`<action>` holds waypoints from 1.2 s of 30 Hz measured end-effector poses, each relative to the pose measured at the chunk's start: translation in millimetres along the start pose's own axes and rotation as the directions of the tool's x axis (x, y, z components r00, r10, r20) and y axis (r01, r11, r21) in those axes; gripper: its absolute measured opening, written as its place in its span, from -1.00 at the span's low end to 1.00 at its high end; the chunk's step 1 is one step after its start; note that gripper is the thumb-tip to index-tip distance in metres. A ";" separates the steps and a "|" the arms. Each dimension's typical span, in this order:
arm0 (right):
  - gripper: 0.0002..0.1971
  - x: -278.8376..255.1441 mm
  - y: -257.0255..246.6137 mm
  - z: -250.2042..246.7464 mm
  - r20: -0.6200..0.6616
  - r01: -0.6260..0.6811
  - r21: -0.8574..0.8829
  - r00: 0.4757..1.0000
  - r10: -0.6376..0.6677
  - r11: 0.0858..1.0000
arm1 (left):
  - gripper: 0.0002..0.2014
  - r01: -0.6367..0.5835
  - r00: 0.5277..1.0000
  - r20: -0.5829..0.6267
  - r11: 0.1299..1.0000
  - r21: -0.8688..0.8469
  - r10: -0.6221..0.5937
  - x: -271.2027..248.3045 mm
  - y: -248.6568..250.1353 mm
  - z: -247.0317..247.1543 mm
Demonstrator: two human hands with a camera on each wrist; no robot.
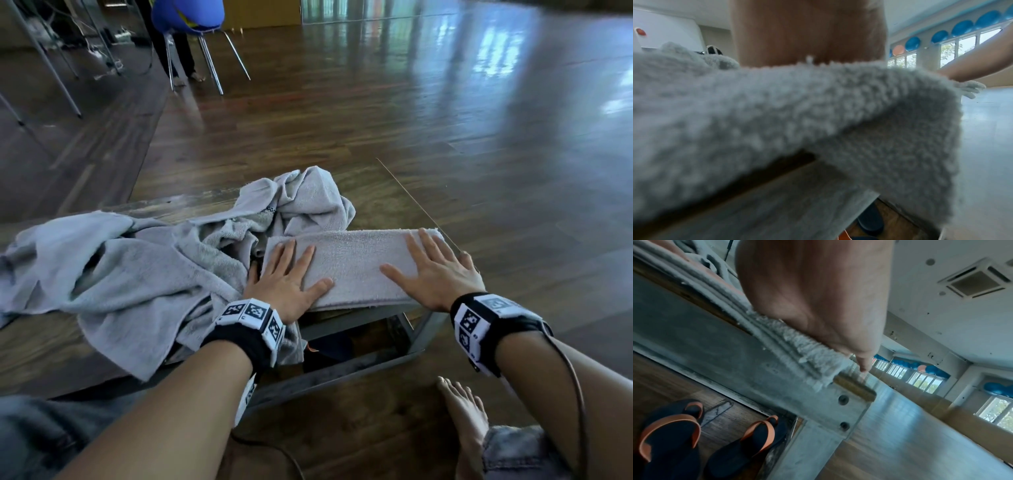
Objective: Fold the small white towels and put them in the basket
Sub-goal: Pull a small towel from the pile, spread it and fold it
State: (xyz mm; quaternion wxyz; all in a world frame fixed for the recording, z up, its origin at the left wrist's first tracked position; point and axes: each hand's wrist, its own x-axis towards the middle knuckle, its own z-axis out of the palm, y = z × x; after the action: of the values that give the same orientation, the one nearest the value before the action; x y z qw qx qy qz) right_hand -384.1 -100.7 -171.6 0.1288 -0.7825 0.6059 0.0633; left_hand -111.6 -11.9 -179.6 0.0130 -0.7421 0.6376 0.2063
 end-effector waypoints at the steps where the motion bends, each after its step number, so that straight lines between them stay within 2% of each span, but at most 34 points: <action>1: 0.16 0.5 1.4 -5.8 0.033 -0.027 -0.023 0.999 0.028 0.999 | -0.14 0.003 1.000 -0.002 1.000 -0.009 -0.003 -0.4 0.4 0.6; 3: 0.17 0.5 2.9 -17.9 0.065 -0.052 -0.064 0.996 0.056 0.997 | -0.14 -0.001 1.000 -0.014 1.000 -0.003 0.000 -1.0 -0.2 2.4; 6: -0.01 -6.7 0.3 -23.9 -0.025 -0.017 -0.124 1.000 0.014 0.992 | -0.12 -0.012 0.999 -0.049 1.000 0.025 0.014 -0.5 -3.2 4.9; 10: -0.20 -21.2 -22.2 -18.2 -0.030 0.084 -0.049 0.996 -0.085 0.995 | -0.08 -0.017 0.997 -0.069 0.999 0.036 0.019 1.3 -3.5 6.7; 14: -0.31 -29.8 -40.4 -4.6 -0.111 0.144 -0.007 0.983 -0.143 0.990 | -0.08 0.018 0.995 -0.098 0.996 0.085 -0.009 -1.5 0.8 2.7; 16: -0.32 -32.8 -41.3 1.3 -0.109 0.131 0.015 0.986 -0.128 0.991 | -0.05 0.023 0.974 -0.224 0.991 0.134 0.008 -6.0 6.7 -4.7; 17: -0.32 -32.9 -41.3 2.7 -0.108 0.134 0.013 0.985 -0.132 0.991 | -0.04 0.048 0.945 -0.328 0.991 0.128 -0.003 -9.3 9.4 -8.2; 19: -0.32 -32.1 -41.7 3.0 -0.112 0.139 0.002 0.984 -0.138 0.990 | -0.09 0.157 0.875 -0.463 0.988 0.003 -0.137 -14.2 12.7 -14.9; 21: -0.32 -32.9 -42.6 1.9 -0.102 0.136 0.001 0.985 -0.136 0.991 | -0.17 0.296 0.845 -0.412 0.940 -0.170 -0.340 -17.3 10.9 -20.6; 23: -0.35 -34.3 -44.2 -1.7 -0.101 0.131 0.013 0.987 -0.129 0.991 | -0.19 0.384 0.839 -0.330 0.901 -0.203 -0.432 -16.9 8.4 -25.1; 27: -0.54 -38.3 -47.7 -11.6 -0.223 0.161 -0.050 0.960 -0.168 0.986 | -0.29 0.434 0.847 -0.273 0.890 -0.139 -0.456 -10.6 11.0 -27.7; 29: -0.63 -39.6 -49.2 -14.6 -0.216 0.187 -0.008 0.959 -0.184 0.982 | -0.35 0.471 0.836 -0.224 0.864 -0.179 -0.501 -6.3 14.5 -29.4; 32: -0.65 -38.6 -50.2 -14.3 -0.154 0.215 0.024 0.966 -0.209 0.976 | -0.30 0.494 0.829 -0.167 0.839 -0.226 -0.533 -0.9 15.3 -34.9; 34: -0.63 -38.0 -49.9 -14.6 -0.148 0.226 0.014 0.964 -0.221 0.974 | -0.33 0.461 0.841 -0.161 0.839 -0.289 -0.517 0.1 14.2 -40.9; 36: -0.63 -37.9 -50.1 -14.7 -0.146 0.225 0.014 0.964 -0.221 0.974 | -0.51 0.373 0.866 -0.181 0.843 -0.388 -0.466 -1.3 13.7 -46.7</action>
State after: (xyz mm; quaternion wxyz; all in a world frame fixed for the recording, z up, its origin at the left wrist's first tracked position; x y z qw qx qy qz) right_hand -346.4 -57.8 -141.5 0.1030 -0.8461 0.5227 -0.0171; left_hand -111.3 -26.4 -133.1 -0.1566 -0.8762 0.4082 0.2029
